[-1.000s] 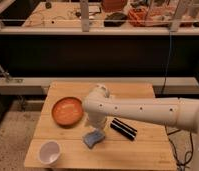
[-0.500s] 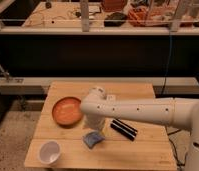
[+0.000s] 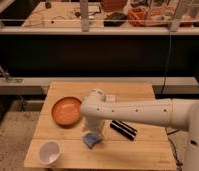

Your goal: Wipe the white sponge on the table

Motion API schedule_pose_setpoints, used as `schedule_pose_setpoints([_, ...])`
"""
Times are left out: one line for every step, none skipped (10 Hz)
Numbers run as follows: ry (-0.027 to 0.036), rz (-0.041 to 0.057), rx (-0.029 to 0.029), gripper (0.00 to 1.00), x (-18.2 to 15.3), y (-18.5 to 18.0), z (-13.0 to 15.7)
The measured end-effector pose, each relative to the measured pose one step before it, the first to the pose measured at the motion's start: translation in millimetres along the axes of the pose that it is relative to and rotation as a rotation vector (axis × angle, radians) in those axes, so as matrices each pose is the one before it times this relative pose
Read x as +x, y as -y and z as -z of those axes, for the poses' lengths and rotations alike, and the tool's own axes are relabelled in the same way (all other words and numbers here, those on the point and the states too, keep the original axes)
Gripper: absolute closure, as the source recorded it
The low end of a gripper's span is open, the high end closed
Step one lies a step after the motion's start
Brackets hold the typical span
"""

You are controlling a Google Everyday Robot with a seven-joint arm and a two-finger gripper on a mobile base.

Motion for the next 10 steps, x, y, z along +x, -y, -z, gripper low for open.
schedule_pose_setpoints([0.00469,0.00404,0.00183,0.20,-2.26,-1.18,-3.30])
schedule_pose_setpoints([0.00253,-0.00105,0.00004,0.20,-0.11,-1.44,-1.45])
schedule_pose_setpoints([0.00292,0.00544,0.00308,0.20,-1.85,-1.21,-2.61])
schedule_pose_setpoints([0.00210,0.00855,0.00311,0.20,-2.70,1.21,-2.12])
schedule_pose_setpoints([0.00082,0.00000,0.00318,0.20,-0.67,0.06,-0.32])
schedule_pose_setpoints([0.00071,-0.00409,0.00062,0.20,0.50,-2.34,-1.16])
schedule_pose_setpoints([0.00128,-0.00114,-0.00111,0.20,0.94,-1.75,-1.27])
schedule_pose_setpoints([0.00086,0.00216,0.00543,0.20,0.64,0.68,-1.42])
schedule_pose_setpoints([0.00223,0.00291,0.00360,0.20,-0.01,0.07,-1.69])
schedule_pose_setpoints([-0.00050,0.00011,0.00420,0.20,1.51,-1.15,-1.53])
